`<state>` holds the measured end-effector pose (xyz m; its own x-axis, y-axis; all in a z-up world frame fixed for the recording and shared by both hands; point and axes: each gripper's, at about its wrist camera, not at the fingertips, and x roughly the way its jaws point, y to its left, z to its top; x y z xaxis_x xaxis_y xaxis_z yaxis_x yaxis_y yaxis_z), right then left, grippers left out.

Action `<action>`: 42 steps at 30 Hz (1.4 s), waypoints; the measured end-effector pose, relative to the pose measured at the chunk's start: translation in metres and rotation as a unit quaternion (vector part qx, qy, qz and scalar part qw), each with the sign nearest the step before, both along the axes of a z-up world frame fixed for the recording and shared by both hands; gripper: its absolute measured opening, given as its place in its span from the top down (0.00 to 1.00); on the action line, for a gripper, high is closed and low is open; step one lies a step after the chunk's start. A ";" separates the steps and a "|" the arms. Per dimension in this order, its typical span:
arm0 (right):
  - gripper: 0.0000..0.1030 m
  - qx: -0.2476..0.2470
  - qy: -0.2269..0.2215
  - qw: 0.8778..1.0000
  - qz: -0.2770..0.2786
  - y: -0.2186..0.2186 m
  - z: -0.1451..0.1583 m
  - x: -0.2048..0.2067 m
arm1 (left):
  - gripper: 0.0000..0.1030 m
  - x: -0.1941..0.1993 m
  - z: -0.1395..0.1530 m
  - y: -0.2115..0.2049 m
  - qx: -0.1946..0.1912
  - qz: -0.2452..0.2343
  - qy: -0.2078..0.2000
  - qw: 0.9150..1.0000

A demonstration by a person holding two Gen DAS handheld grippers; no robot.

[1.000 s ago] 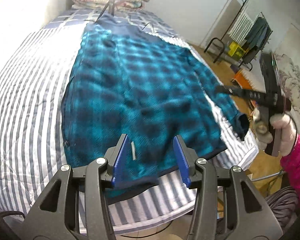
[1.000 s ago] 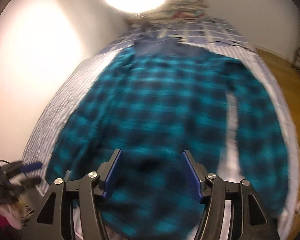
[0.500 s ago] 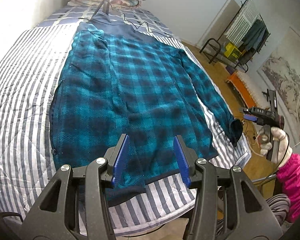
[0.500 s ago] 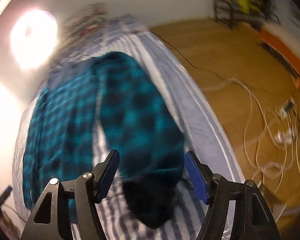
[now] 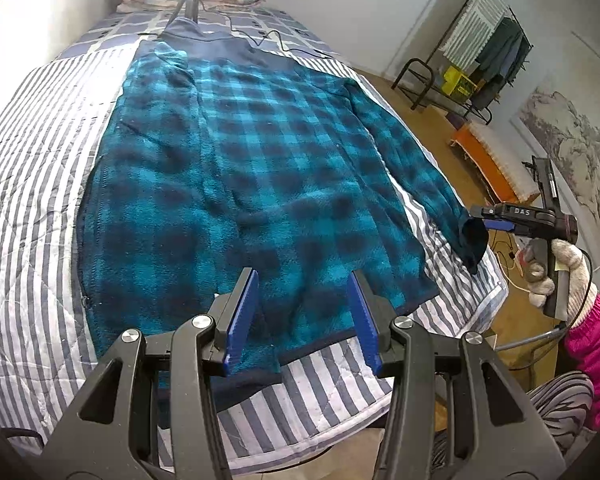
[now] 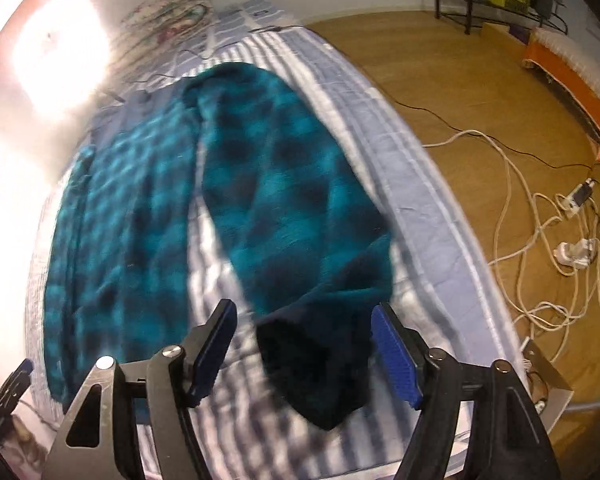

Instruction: Fold large clothes

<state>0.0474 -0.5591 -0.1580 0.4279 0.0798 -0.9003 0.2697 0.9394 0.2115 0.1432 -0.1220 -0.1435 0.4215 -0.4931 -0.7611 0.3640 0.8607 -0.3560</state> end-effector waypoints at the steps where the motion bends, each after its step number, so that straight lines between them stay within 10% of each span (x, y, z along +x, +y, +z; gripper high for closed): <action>1: 0.24 -0.019 0.003 1.000 0.009 0.006 -0.001 0.001 | 0.54 -0.001 0.000 -0.001 0.002 -0.003 -0.001 1.000; 4: 0.30 -0.076 0.035 0.996 0.009 0.010 -0.015 0.009 | 0.54 -0.004 0.001 -0.003 0.005 -0.009 -0.003 1.000; 5: 0.49 -0.073 0.039 0.997 0.005 0.006 -0.019 0.009 | 0.54 -0.005 0.001 -0.003 0.006 -0.010 -0.004 1.000; 7: 0.73 -0.039 0.042 0.998 -0.012 -0.008 -0.026 0.006 | 0.54 -0.007 0.002 -0.002 0.007 -0.012 -0.009 1.000; 10: 0.84 0.046 -0.005 0.998 -0.044 -0.034 -0.017 -0.014 | 0.54 -0.007 0.003 0.000 0.005 -0.011 -0.008 1.000; 22: 0.96 0.144 -0.075 0.983 -0.088 -0.070 0.008 -0.052 | 0.54 -0.009 0.002 -0.010 0.005 -0.020 -0.008 1.000; 34: 0.96 0.109 -0.142 0.974 0.136 0.089 0.090 -0.025 | 0.54 -0.004 0.011 0.013 -0.015 0.012 -0.012 1.000; 42: 0.96 0.056 -0.079 0.941 0.325 0.220 0.050 -0.018 | 0.55 0.001 0.007 0.035 -0.045 0.046 0.008 0.998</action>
<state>0.0297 -0.3388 -0.1075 0.3843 0.4612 -0.7997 -0.3964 0.8648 0.3082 0.1440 -0.0872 -0.1365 0.4555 -0.5192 -0.7231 0.2788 0.8546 -0.4380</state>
